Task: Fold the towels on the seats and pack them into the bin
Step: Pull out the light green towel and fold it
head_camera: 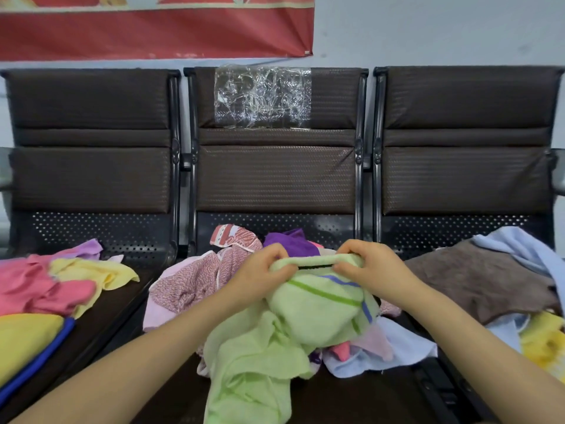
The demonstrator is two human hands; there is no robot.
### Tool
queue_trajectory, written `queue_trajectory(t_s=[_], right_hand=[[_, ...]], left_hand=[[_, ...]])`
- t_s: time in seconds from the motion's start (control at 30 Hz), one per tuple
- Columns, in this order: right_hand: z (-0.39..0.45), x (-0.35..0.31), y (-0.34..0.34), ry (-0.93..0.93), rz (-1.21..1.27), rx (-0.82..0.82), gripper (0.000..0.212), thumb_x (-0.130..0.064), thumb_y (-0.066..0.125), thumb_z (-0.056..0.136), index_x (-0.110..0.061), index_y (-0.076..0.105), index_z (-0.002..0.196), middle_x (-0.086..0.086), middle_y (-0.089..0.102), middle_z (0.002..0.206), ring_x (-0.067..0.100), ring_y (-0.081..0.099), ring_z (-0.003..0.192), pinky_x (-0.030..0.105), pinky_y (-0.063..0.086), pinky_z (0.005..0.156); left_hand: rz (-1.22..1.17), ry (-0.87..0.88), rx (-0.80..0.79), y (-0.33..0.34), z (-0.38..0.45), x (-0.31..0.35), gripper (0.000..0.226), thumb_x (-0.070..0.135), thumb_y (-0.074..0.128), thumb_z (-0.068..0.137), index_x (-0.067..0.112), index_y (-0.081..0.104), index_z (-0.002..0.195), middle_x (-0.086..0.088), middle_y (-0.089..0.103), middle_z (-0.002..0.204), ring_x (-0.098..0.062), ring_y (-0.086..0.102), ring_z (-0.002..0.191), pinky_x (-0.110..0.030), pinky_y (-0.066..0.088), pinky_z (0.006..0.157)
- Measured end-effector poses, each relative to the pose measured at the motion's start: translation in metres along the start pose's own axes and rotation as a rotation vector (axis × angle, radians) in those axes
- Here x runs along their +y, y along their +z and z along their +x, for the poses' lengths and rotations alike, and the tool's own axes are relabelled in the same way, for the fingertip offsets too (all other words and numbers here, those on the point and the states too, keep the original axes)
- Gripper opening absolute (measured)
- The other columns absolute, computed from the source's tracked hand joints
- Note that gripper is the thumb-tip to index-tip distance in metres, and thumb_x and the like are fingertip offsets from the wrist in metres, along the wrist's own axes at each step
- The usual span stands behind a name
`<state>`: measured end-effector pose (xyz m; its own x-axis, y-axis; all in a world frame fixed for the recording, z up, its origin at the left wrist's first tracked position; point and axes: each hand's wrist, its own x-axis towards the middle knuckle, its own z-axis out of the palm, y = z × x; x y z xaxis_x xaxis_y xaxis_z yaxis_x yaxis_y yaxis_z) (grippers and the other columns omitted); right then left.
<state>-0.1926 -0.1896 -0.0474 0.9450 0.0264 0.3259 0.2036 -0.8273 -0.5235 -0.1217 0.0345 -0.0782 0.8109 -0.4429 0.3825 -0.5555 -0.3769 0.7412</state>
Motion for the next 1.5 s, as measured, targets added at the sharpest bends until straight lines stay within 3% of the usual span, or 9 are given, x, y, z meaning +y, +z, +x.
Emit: queue_trajectory(t_s=[0.3, 0.53, 0.67, 0.8, 0.97, 1.07, 1.13, 1.3, 1.5], right_hand=[[0.002, 0.023, -0.013, 0.293, 0.311, -0.171, 0.03, -0.032, 0.078, 0.078, -0.015, 0.058, 0.062, -0.009, 0.053, 0.053, 0.006, 0.048, 0.051, 0.018, 0.033, 0.049], [0.016, 0.029, -0.015, 0.4, 0.994, -0.035, 0.019, -0.017, 0.061, 0.091, -0.002, 0.066, 0.101, -0.005, 0.053, 0.053, 0.006, 0.044, 0.046, 0.019, 0.041, 0.051], [0.077, 0.027, -0.024, 0.49, 0.687, 0.299, 0.022, -0.018, 0.069, 0.087, 0.0, 0.069, 0.098, 0.003, 0.063, 0.065, 0.012, 0.049, 0.049, 0.022, 0.043, 0.046], [0.126, 0.017, -0.024, 0.509, 0.435, 0.535, 0.032, -0.011, 0.06, 0.082, -0.009, 0.063, 0.113, 0.011, 0.068, 0.098, 0.029, 0.067, 0.085, 0.044, 0.055, 0.084], [0.108, -0.007, 0.022, 0.559, 0.308, 0.256, 0.056, -0.015, 0.062, 0.083, -0.008, 0.047, 0.136, 0.016, 0.058, 0.127, 0.031, 0.056, 0.116, 0.034, 0.045, 0.097], [0.063, -0.02, 0.044, 0.441, 0.267, -0.022, 0.008, -0.017, 0.062, 0.087, -0.012, 0.066, 0.084, 0.012, 0.07, 0.085, 0.022, 0.066, 0.073, 0.03, 0.052, 0.065], [0.029, -0.028, 0.054, 0.425, 0.23, -0.254, 0.03, -0.027, 0.061, 0.091, -0.013, 0.06, 0.064, 0.002, 0.063, 0.057, 0.014, 0.058, 0.044, 0.021, 0.043, 0.042], [-0.031, -0.056, 0.078, 0.613, 0.393, -0.619, 0.05, -0.054, 0.054, 0.091, -0.006, 0.063, 0.082, 0.006, 0.065, 0.059, 0.014, 0.056, 0.037, 0.016, 0.039, 0.037], [-0.034, -0.07, 0.111, 0.545, 0.54, -0.41, 0.021, -0.023, 0.051, 0.096, -0.005, 0.06, 0.088, 0.007, 0.059, 0.069, 0.009, 0.056, 0.042, 0.018, 0.043, 0.038]], left_hand=[[0.319, -0.053, 0.166, -0.069, 0.003, -0.019, 0.015, 0.039, 0.067, 0.084, 0.029, 0.063, 0.074, 0.015, 0.063, 0.072, -0.003, 0.056, 0.075, -0.022, 0.037, 0.064], [-0.111, -0.338, 0.358, -0.09, 0.013, -0.029, 0.025, 0.032, 0.062, 0.09, 0.009, 0.067, 0.081, -0.001, 0.065, 0.077, -0.015, 0.056, 0.073, -0.029, 0.043, 0.065], [0.078, -0.258, 0.431, -0.106, 0.056, -0.016, 0.021, 0.032, 0.065, 0.087, 0.012, 0.068, 0.087, 0.0, 0.067, 0.081, -0.015, 0.059, 0.076, -0.026, 0.045, 0.062], [0.612, -0.195, 0.377, -0.106, 0.094, -0.012, 0.023, 0.031, 0.057, 0.089, 0.02, 0.064, 0.108, -0.004, 0.065, 0.106, -0.025, 0.056, 0.102, -0.038, 0.047, 0.082], [0.698, -0.317, 0.272, -0.071, 0.07, -0.035, 0.051, 0.034, 0.056, 0.092, 0.019, 0.042, 0.138, -0.012, 0.043, 0.136, -0.032, 0.034, 0.129, -0.045, 0.038, 0.101], [0.47, -0.418, 0.293, -0.058, 0.028, -0.052, 0.036, 0.031, 0.056, 0.091, 0.014, 0.055, 0.123, -0.014, 0.054, 0.12, -0.033, 0.051, 0.112, -0.041, 0.043, 0.094], [0.285, -0.497, 0.336, -0.056, -0.004, -0.057, 0.016, 0.028, 0.055, 0.091, 0.014, 0.06, 0.099, -0.007, 0.061, 0.098, -0.028, 0.058, 0.092, -0.037, 0.045, 0.079], [-0.083, -0.734, 0.128, -0.056, -0.04, -0.05, 0.03, 0.025, 0.05, 0.097, 0.012, 0.058, 0.071, -0.006, 0.06, 0.058, -0.02, 0.052, 0.052, -0.026, 0.041, 0.055], [0.187, -0.734, -0.279, -0.049, -0.066, -0.019, 0.042, 0.045, 0.049, 0.096, 0.012, 0.057, 0.071, -0.007, 0.056, 0.068, -0.02, 0.05, 0.065, -0.023, 0.04, 0.056]])
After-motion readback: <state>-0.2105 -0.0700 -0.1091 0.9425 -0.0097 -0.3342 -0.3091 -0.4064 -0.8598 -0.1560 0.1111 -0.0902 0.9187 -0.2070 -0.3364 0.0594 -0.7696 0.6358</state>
